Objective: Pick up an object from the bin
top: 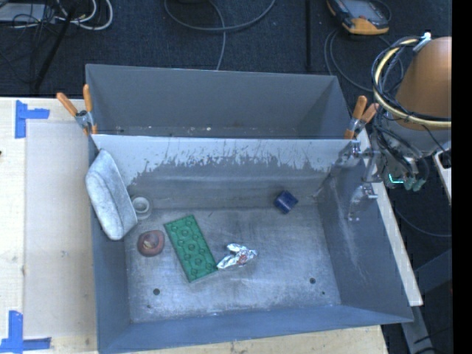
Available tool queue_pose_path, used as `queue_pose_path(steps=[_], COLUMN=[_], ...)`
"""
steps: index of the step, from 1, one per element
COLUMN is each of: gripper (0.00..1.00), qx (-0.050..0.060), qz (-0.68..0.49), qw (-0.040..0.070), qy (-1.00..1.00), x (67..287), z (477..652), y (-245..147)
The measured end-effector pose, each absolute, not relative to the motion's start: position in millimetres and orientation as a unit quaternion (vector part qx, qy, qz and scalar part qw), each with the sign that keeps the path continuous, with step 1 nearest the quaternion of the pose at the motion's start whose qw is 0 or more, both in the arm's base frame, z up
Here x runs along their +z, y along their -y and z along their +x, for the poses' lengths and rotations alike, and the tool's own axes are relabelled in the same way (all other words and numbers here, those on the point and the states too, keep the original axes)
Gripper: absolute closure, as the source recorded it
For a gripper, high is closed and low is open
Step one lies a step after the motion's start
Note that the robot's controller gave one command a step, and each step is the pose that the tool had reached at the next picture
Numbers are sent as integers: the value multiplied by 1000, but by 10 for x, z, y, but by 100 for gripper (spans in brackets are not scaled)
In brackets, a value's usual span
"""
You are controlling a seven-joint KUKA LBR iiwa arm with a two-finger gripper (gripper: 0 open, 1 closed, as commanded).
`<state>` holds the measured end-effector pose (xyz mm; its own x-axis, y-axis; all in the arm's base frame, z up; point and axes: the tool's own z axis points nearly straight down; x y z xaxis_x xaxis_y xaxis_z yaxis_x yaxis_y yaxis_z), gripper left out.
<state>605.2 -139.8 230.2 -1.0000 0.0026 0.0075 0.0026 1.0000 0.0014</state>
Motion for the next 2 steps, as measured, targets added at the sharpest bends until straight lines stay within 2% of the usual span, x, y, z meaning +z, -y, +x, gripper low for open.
queue_pose_path(steps=[1, 2], gripper=[0, 0], qx=[-2, -1], qz=[90, -55], qw=[2, 2], qy=[996, 998], x=[1594, 1312], z=[6186, 5858], y=[557, 12])
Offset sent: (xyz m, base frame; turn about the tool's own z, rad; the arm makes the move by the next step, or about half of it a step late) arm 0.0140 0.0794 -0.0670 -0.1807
